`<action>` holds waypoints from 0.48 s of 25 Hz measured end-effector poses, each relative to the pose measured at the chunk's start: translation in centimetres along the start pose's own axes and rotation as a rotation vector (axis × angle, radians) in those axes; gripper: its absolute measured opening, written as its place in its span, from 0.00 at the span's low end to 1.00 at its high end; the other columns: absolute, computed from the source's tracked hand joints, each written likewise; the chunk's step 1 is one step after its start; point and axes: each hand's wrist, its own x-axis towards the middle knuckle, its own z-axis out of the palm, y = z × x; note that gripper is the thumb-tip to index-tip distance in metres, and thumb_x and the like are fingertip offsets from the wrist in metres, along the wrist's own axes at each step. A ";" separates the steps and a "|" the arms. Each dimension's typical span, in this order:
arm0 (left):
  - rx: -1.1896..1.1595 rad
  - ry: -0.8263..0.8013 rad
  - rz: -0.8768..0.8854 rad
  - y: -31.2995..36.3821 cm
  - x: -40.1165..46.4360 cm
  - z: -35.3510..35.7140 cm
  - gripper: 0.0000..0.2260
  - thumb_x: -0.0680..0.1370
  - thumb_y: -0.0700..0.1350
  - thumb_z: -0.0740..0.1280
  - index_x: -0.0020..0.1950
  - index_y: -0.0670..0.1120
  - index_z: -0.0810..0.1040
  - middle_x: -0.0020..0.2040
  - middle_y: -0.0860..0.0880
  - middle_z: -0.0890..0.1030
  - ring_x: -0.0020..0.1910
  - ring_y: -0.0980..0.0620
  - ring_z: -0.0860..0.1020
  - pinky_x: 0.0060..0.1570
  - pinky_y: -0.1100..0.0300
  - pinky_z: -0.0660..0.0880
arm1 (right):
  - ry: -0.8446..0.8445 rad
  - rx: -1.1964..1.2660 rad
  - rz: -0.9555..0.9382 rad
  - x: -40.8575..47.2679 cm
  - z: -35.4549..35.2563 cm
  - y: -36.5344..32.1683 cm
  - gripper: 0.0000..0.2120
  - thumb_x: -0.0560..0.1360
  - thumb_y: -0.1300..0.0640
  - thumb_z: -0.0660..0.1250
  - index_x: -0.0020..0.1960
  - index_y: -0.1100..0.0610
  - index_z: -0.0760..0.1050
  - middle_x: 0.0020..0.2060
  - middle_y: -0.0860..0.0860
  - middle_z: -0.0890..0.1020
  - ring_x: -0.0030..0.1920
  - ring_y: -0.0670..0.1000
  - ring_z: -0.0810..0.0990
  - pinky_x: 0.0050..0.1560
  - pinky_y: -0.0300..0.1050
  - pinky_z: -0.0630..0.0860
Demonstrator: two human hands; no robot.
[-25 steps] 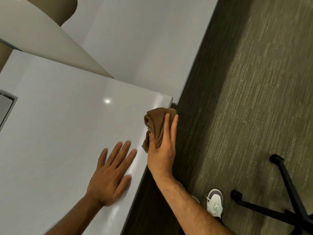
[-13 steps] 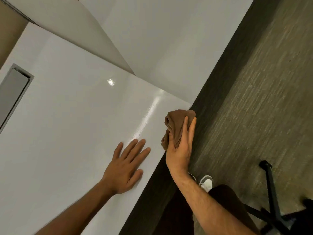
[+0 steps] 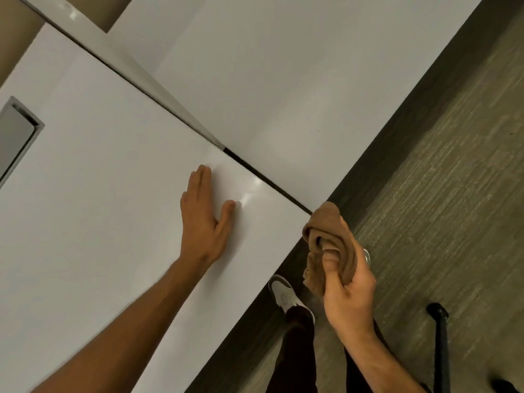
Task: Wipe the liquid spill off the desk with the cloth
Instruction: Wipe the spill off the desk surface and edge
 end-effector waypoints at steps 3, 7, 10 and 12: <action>0.029 0.056 -0.162 2.5 1.8 2.1 0.37 0.84 0.61 0.53 0.87 0.46 0.43 0.87 0.50 0.45 0.86 0.50 0.43 0.83 0.46 0.39 | -0.121 0.033 0.073 5.0 -2.5 -1.6 0.21 0.75 0.35 0.67 0.66 0.35 0.74 0.60 0.43 0.83 0.60 0.48 0.83 0.59 0.57 0.83; 0.231 0.115 -0.185 3.2 2.7 3.6 0.37 0.84 0.63 0.53 0.87 0.48 0.41 0.87 0.50 0.42 0.86 0.48 0.42 0.83 0.44 0.39 | -0.304 0.173 0.138 12.8 -4.4 -2.2 0.16 0.80 0.56 0.68 0.59 0.35 0.79 0.53 0.40 0.85 0.55 0.44 0.85 0.48 0.36 0.82; 0.269 0.120 -0.200 3.2 2.7 4.1 0.38 0.84 0.63 0.54 0.87 0.48 0.42 0.88 0.50 0.44 0.86 0.48 0.43 0.83 0.42 0.41 | -0.456 0.355 0.307 18.5 -4.0 -2.1 0.13 0.80 0.54 0.66 0.60 0.42 0.81 0.55 0.47 0.86 0.58 0.51 0.85 0.50 0.42 0.82; 0.285 0.119 -0.221 3.5 3.0 4.3 0.38 0.83 0.63 0.54 0.87 0.47 0.44 0.88 0.49 0.45 0.86 0.47 0.44 0.83 0.41 0.42 | -0.564 0.440 0.396 21.9 -2.5 -2.3 0.15 0.76 0.52 0.67 0.62 0.47 0.79 0.55 0.49 0.86 0.57 0.53 0.85 0.50 0.45 0.83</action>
